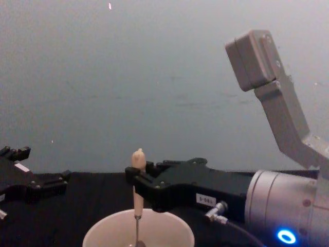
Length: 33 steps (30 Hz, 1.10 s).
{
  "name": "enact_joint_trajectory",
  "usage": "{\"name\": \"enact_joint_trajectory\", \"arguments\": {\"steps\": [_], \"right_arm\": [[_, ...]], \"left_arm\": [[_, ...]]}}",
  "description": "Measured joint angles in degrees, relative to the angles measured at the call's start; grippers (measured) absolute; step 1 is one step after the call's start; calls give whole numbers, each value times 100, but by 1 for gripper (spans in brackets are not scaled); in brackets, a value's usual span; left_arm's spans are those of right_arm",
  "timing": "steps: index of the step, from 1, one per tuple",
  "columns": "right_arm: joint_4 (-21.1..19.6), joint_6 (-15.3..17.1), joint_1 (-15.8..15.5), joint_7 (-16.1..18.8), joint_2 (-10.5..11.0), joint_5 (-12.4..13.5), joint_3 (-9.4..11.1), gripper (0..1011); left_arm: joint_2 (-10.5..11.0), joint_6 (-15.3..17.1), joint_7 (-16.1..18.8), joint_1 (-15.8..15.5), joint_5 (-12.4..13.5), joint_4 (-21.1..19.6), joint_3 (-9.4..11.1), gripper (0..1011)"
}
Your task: Pick up the stirring spoon with one hand, stir inside the cup, then place it back in its original position.
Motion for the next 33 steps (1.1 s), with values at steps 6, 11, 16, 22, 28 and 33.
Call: {"name": "enact_joint_trajectory", "arguments": {"steps": [6, 11, 16, 22, 28, 33], "right_arm": [[21, 1, 6, -17, -12, -14, 54, 201], [18, 1, -8, -22, -11, -15, 102, 201], [-23, -5, -34, -20, 36, -9, 165, 201], [-136, -14, -120, 6, 149, 50, 262, 201], [-298, -3, -256, 63, 297, 122, 317, 201], [-466, 38, -391, 120, 412, 196, 322, 201]], "left_arm": [[0, 0, 0, 0, 0, 0, 0, 1001], [0, 0, 0, 0, 0, 0, 0, 1001], [0, 0, 0, 0, 0, 0, 0, 1001], [0, 0, 0, 0, 0, 0, 0, 1001], [0, 0, 0, 0, 0, 0, 0, 1001], [0, 0, 0, 0, 0, 0, 0, 1001]]}}
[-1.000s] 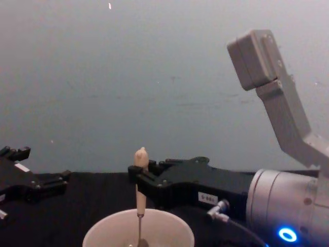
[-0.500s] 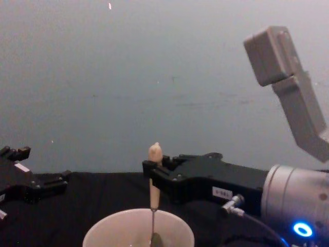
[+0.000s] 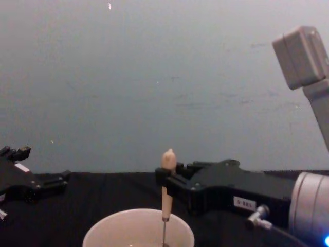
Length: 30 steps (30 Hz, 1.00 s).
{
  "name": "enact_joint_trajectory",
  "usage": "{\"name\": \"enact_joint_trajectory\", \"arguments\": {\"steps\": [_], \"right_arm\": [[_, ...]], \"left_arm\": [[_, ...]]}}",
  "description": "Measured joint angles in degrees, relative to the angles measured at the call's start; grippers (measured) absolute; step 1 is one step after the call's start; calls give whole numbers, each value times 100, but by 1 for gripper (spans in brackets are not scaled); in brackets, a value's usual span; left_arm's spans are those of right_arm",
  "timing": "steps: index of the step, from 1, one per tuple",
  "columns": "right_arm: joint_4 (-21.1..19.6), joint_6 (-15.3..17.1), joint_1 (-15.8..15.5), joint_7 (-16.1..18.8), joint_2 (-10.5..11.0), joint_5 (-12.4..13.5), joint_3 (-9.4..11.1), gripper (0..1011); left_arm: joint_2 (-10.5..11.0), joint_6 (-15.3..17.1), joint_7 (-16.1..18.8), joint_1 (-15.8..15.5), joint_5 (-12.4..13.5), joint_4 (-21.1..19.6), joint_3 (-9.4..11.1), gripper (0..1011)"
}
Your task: Pick up the stirring spoon with one hand, stir inside the cup, then place it back in its original position.
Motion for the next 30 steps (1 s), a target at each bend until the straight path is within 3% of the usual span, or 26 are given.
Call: {"name": "enact_joint_trajectory", "arguments": {"steps": [15, 30], "right_arm": [[-293, 60, -139, 144, 158, 134, -172, 201], [6, 41, 131, 50, -110, 26, -386, 201]], "left_arm": [[0, 0, 0, 0, 0, 0, 0, 1001], [0, 0, 0, 0, 0, 0, 0, 1001]]}}
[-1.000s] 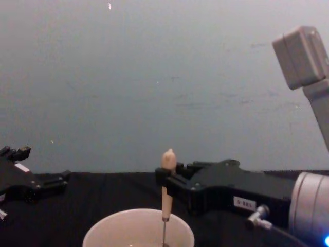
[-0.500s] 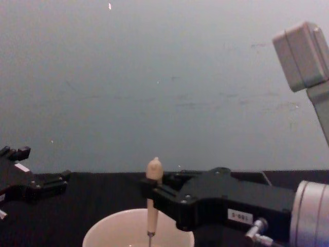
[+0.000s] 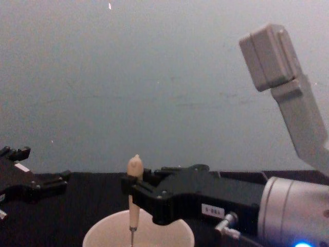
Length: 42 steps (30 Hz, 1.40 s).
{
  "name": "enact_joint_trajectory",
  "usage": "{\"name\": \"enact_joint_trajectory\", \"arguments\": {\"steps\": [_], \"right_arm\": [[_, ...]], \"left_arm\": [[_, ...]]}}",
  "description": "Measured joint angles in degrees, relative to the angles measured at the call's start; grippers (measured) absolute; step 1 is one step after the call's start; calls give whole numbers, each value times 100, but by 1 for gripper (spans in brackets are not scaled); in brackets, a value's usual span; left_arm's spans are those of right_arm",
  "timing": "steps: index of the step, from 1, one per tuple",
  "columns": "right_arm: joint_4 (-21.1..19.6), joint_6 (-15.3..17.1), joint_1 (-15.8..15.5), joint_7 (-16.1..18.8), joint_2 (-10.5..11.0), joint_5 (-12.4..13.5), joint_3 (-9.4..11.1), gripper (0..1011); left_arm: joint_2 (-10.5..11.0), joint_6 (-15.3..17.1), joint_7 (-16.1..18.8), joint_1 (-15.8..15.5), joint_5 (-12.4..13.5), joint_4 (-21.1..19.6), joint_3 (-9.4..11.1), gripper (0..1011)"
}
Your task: Pick up the stirring spoon with one hand, stir inside the cup, then place it back in its original position.
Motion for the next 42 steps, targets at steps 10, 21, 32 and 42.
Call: {"name": "enact_joint_trajectory", "arguments": {"steps": [10, 21, 32, 42], "right_arm": [[290, -92, 174, -187, -202, -143, 86, 201], [316, -86, 169, -207, -223, -158, 182, 201], [66, -44, 97, -177, -177, -84, 274, 201], [-530, 52, -16, -173, 16, 178, 493, 201]], "left_arm": [[0, 0, 0, 0, 0, 0, 0, 1001], [0, 0, 0, 0, 0, 0, 0, 1001], [0, 0, 0, 0, 0, 0, 0, 1001], [0, 0, 0, 0, 0, 0, 0, 1001]]}}
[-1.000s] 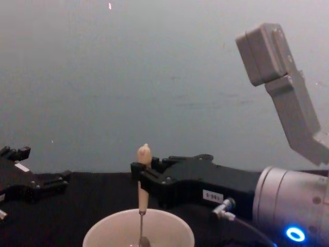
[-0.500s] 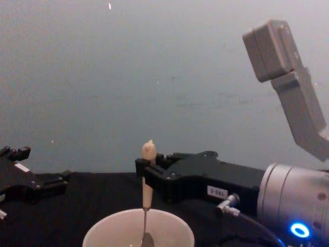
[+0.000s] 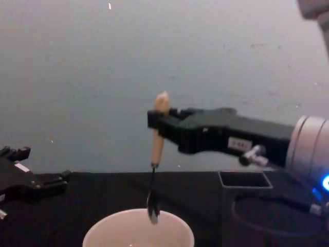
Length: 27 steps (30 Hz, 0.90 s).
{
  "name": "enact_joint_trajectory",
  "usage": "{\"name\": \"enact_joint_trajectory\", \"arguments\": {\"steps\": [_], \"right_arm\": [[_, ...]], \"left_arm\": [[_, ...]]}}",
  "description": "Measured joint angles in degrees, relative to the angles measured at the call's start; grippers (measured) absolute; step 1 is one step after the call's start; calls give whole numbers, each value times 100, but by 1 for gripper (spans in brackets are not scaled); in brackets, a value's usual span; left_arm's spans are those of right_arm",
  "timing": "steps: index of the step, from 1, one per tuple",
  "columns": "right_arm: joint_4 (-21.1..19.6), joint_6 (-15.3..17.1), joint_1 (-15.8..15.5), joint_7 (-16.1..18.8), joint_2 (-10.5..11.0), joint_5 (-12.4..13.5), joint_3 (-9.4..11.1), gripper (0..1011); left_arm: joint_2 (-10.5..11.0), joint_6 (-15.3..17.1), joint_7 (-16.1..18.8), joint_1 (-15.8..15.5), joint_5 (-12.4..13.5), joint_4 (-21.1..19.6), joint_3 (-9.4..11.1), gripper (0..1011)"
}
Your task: Pick up the stirring spoon with one hand, stir inside the cup, then place it back in its original position.
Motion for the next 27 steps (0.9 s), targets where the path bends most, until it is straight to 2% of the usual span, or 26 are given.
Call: {"name": "enact_joint_trajectory", "arguments": {"steps": [5, 9, 15, 18, 27], "right_arm": [[-271, 28, -61, -68, 98, 140, 141, 201], [-530, -19, -147, -212, 199, 240, 330, 201], [-731, -58, -263, -463, 272, 231, 537, 201], [-854, -4, -357, -631, 306, 209, 699, 201], [-1070, 197, -578, -907, 359, 111, 964, 201]], "left_arm": [[0, 0, 0, 0, 0, 0, 0, 1001], [0, 0, 0, 0, 0, 0, 0, 1001], [0, 0, 0, 0, 0, 0, 0, 1001], [0, 0, 0, 0, 0, 0, 0, 1001], [0, 0, 0, 0, 0, 0, 0, 1001]]}}
